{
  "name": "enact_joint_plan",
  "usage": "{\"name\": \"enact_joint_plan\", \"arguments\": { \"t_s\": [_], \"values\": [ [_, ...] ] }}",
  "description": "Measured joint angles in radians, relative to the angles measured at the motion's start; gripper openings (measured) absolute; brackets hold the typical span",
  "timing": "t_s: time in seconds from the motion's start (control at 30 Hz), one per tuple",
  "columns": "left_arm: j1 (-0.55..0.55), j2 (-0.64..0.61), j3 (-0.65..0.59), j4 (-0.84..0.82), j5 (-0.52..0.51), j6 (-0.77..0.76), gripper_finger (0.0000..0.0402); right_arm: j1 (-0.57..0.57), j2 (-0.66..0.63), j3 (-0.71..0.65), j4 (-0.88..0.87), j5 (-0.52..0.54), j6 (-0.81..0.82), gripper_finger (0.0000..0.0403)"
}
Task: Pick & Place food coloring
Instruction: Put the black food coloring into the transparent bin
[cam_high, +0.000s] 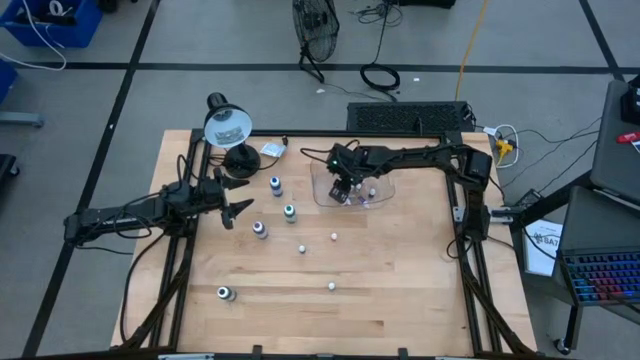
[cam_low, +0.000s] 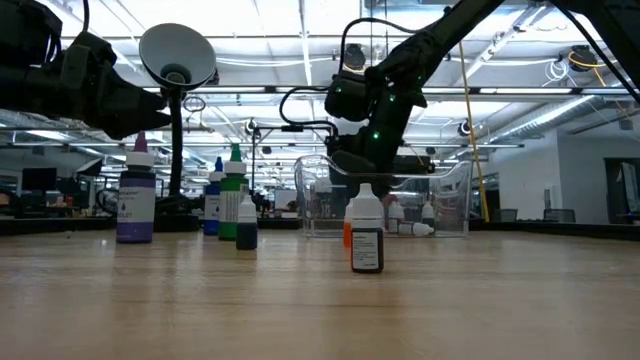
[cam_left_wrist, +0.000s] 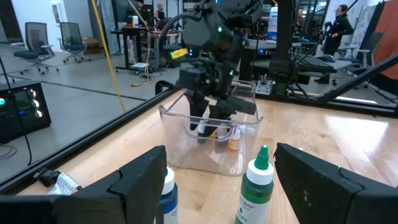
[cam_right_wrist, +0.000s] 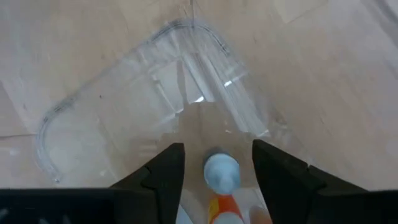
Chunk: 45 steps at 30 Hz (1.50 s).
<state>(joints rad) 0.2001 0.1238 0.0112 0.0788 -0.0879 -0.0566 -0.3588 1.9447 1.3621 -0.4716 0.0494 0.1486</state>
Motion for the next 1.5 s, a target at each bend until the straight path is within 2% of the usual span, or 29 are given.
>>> {"name": "enact_joint_plan", "arguments": {
  "t_s": [0.27, 0.37, 0.5, 0.67, 0.73, 0.87, 0.97, 1.07, 1.17, 1.3, 1.5],
  "values": [
    [0.000, 0.000, 0.000, 0.001, 0.000, 0.000, 0.0296, 0.011, -0.135, 0.000, 0.006, -0.002, 0.018, 0.0164],
    [0.000, 0.000, 0.000, 0.000, 0.000, 0.000, 0.0296, 0.057, -0.209, 0.000, -0.006, -0.058, 0.022, 0.0160],
    [0.000, 0.000, 0.000, 0.000, 0.000, 0.000, 0.0296, 0.199, -0.271, 0.000, -0.034, -0.074, 0.042, 0.0159],
    [0.000, 0.000, 0.000, 0.001, 0.000, 0.000, 0.0296, 0.439, -0.273, -0.036, 0.018, -0.046, 0.075, 0.0159],
    [0.000, 0.000, 0.000, 0.001, 0.000, 0.000, 0.0296, 0.533, -0.269, -0.073, 0.081, -0.006, 0.083, 0.0159],
    [0.000, 0.000, 0.000, 0.003, 0.000, 0.000, 0.0296, 0.695, -0.270, -0.168, 0.209, 0.165, 0.078, 0.0159],
    [0.000, 0.000, 0.000, -0.001, 0.000, 0.000, 0.0296, 0.774, -0.268, -0.230, 0.293, 0.277, 0.076, 0.0159],
    [0.000, 0.000, 0.000, 0.000, 0.000, 0.000, 0.0296, 0.816, -0.252, -0.297, 0.424, 0.336, 0.086, 0.0159],
    [0.000, 0.000, 0.000, 0.001, 0.000, 0.000, 0.0296, 0.826, -0.203, -0.339, 0.560, 0.321, 0.090, 0.0159],
    [0.000, 0.000, 0.000, 0.001, 0.000, 0.000, 0.0296, 0.826, -0.116, -0.337, 0.622, 0.236, 0.094, 0.0159],
    [0.000, 0.000, 0.000, 0.000, 0.000, 0.000, 0.0296, 0.826, -0.080, -0.298, 0.622, 0.208, 0.094, 0.0159]
  ]
}}
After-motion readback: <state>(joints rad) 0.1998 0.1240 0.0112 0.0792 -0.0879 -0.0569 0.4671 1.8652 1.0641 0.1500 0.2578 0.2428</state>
